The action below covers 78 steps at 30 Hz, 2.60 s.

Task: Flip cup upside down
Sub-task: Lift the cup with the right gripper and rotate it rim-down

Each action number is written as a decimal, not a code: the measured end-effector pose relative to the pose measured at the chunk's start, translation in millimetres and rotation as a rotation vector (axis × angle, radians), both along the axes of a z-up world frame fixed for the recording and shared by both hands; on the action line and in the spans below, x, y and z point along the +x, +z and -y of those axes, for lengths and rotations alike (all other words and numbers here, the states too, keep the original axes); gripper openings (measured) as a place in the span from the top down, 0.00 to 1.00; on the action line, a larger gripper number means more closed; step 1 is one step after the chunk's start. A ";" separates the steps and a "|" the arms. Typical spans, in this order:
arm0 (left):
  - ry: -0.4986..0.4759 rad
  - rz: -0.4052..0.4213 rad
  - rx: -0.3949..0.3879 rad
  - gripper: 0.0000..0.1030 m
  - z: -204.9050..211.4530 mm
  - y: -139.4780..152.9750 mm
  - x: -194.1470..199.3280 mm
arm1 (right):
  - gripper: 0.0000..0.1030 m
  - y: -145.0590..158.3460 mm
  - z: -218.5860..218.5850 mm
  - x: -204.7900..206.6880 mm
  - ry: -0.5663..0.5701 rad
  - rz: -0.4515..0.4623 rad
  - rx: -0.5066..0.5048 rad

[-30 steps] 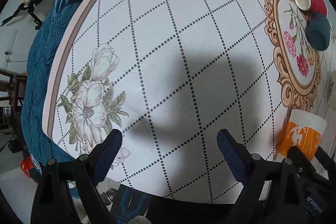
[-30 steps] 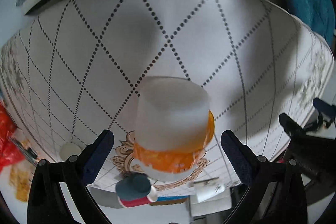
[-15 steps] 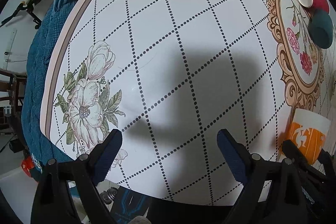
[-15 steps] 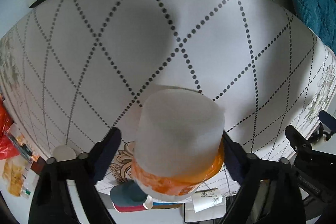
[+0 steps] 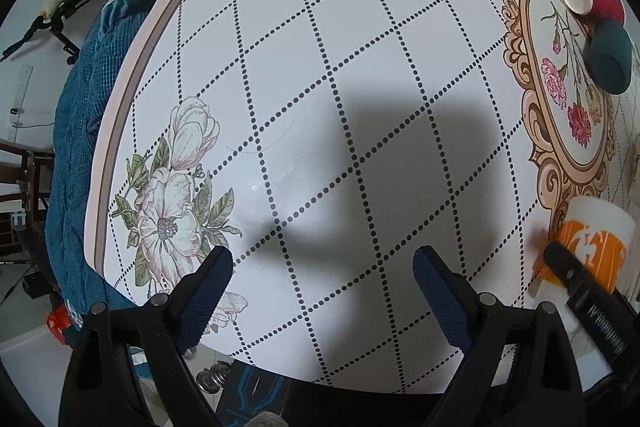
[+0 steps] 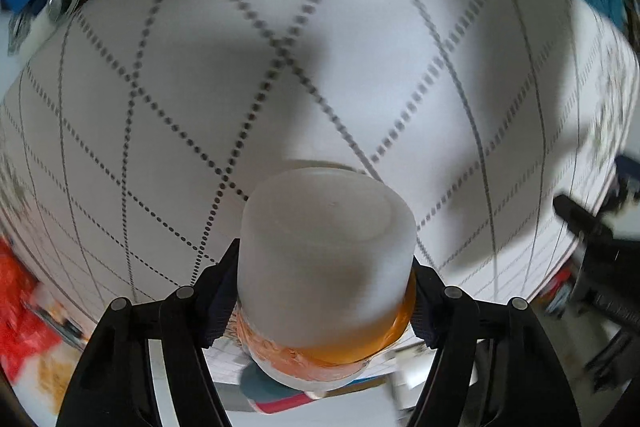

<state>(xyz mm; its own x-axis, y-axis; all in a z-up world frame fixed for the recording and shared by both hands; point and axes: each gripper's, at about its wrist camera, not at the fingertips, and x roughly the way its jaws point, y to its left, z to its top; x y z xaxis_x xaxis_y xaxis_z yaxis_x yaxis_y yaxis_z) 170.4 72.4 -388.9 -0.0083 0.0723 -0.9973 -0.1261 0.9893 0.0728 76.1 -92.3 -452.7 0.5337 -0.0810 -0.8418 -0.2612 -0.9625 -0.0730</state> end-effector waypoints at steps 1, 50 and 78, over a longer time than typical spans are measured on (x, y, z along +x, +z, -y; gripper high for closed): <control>0.000 0.001 0.002 0.10 -0.4 1.1 1.6 | 0.29 1.6 -6.7 5.0 -0.043 -0.001 0.006; -0.068 0.033 0.024 0.10 39.9 19.0 -9.3 | 0.28 -35.2 1.4 300.4 -2.152 -0.132 -0.132; -0.131 -0.022 0.000 0.03 78.9 8.0 14.2 | 0.31 34.9 78.0 347.6 -2.431 -0.221 0.143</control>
